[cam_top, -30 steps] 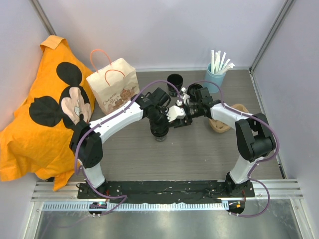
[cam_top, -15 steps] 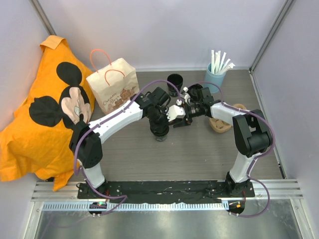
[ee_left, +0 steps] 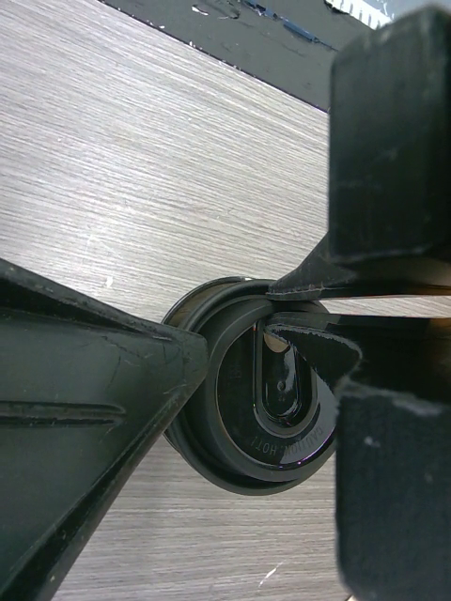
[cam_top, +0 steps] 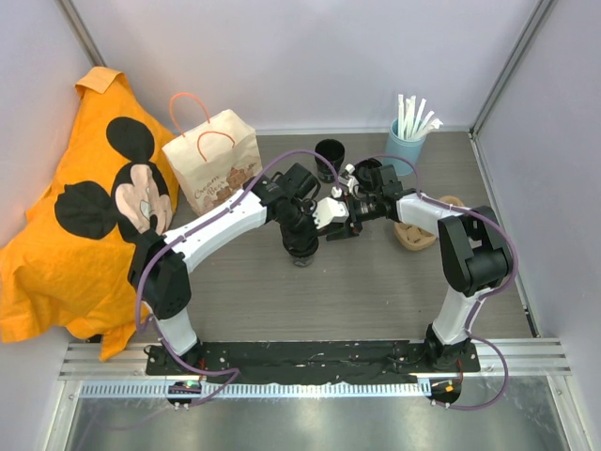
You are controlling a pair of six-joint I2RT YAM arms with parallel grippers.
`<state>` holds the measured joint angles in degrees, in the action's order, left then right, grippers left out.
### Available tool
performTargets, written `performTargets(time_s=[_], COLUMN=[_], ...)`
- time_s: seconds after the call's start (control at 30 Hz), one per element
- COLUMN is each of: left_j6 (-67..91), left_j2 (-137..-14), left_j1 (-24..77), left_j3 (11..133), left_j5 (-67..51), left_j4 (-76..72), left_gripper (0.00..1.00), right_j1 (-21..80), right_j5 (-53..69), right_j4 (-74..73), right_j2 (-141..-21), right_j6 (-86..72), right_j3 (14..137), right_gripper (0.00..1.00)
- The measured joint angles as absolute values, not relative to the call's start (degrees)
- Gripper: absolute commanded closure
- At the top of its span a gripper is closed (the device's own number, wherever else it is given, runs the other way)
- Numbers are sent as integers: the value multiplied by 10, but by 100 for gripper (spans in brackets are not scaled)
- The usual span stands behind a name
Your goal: Pack the takeout coffee
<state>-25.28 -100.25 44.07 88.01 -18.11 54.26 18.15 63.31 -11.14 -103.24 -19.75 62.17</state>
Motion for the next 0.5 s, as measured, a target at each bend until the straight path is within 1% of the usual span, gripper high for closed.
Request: performTargets(time_s=[0.07,0.3,0.5], left_j6=[-253,-253,-253], left_j2=[-1002,-1002,-1002], left_j1=[441,441,444], left_j3=[880,880,880], left_j5=[-183,-190,-191], left_j4=[543,543,542], left_gripper=[100,100,100], right_j1=[182,182,182], right_j5=[633,634,638], right_j4=[-111,-97,-82], right_j2=[-1032,-1032,-1032], right_j6=[-199,-214,-229], right_j3=[622,622,622], right_gripper=[20,29,31])
